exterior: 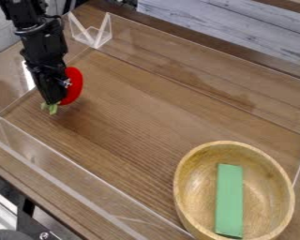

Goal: Move the red object to the left side of the table

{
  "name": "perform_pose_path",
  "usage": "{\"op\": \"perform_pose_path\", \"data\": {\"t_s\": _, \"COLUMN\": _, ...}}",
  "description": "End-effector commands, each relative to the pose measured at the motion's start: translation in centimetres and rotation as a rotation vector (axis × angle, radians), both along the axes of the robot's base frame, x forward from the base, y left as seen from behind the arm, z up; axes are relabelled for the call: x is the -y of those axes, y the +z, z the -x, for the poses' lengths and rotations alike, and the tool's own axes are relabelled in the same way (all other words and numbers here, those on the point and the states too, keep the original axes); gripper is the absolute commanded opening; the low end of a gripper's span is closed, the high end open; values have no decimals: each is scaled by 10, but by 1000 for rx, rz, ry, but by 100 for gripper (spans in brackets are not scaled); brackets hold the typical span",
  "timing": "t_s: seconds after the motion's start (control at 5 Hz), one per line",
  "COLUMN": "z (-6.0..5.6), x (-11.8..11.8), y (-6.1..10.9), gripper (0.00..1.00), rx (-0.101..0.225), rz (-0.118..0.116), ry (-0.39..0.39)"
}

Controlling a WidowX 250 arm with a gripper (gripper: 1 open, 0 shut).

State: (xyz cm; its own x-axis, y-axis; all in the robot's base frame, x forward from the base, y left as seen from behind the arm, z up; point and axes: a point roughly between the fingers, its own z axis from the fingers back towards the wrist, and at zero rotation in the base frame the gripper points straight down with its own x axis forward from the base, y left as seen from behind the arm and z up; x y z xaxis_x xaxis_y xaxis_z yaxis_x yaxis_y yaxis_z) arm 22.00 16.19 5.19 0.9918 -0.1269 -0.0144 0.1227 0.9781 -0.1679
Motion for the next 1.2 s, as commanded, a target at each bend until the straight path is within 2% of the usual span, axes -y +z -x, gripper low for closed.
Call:
{"op": "perform_pose_path", "data": {"t_s": 0.0, "z": -7, "x": -1, "y": 17, "gripper": 100, "rx": 38, "rz": -20, "ry": -18}}
{"op": "perform_pose_path", "data": {"t_s": 0.2, "z": -10, "x": 1, "y": 22, "gripper": 100, "rx": 33, "rz": -6, "ry": -31}}
{"op": "perform_pose_path", "data": {"t_s": 0.6, "z": -11, "x": 3, "y": 40, "gripper": 100, "rx": 64, "rz": 7, "ry": 80}}
{"op": "perform_pose_path", "data": {"t_s": 1.0, "z": -19, "x": -16, "y": 57, "gripper": 100, "rx": 89, "rz": 14, "ry": 130}}
